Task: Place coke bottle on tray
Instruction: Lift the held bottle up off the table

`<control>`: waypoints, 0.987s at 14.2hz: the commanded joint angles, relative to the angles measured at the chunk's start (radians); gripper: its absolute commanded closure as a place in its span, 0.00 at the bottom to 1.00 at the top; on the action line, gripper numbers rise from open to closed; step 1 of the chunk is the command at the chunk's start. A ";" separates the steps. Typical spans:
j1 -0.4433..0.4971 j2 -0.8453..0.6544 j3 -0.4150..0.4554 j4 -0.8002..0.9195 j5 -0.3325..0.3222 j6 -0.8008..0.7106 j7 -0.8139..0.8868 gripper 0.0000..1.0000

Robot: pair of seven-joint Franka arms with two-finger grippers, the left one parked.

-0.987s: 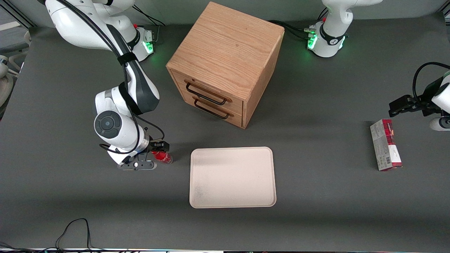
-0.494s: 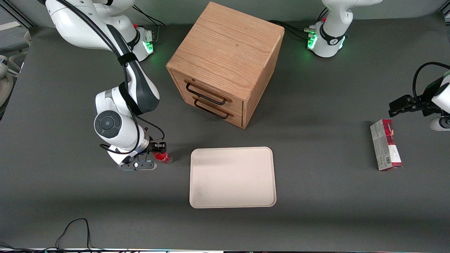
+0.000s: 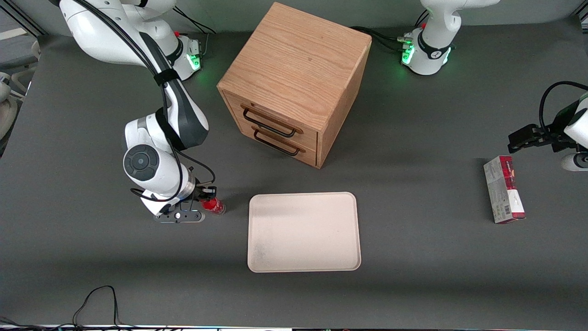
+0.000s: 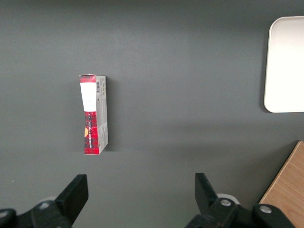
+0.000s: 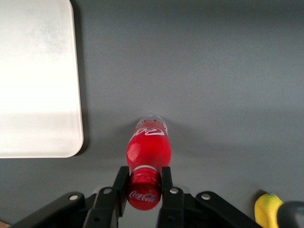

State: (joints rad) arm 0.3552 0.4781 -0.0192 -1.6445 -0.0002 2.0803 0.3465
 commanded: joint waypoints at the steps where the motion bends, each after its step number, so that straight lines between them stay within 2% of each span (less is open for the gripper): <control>1: 0.004 -0.024 -0.002 0.072 0.022 -0.075 -0.003 1.00; 3: 0.001 -0.022 -0.004 0.203 0.045 -0.213 0.000 1.00; 10: 0.001 -0.026 -0.004 0.648 0.045 -0.725 -0.004 1.00; 12: 0.002 -0.029 -0.001 0.689 0.045 -0.781 -0.003 1.00; 14: 0.005 -0.038 0.004 0.693 0.045 -0.767 -0.004 1.00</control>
State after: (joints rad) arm 0.3556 0.4217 -0.0166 -0.9980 0.0271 1.3264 0.3458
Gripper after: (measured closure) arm 0.687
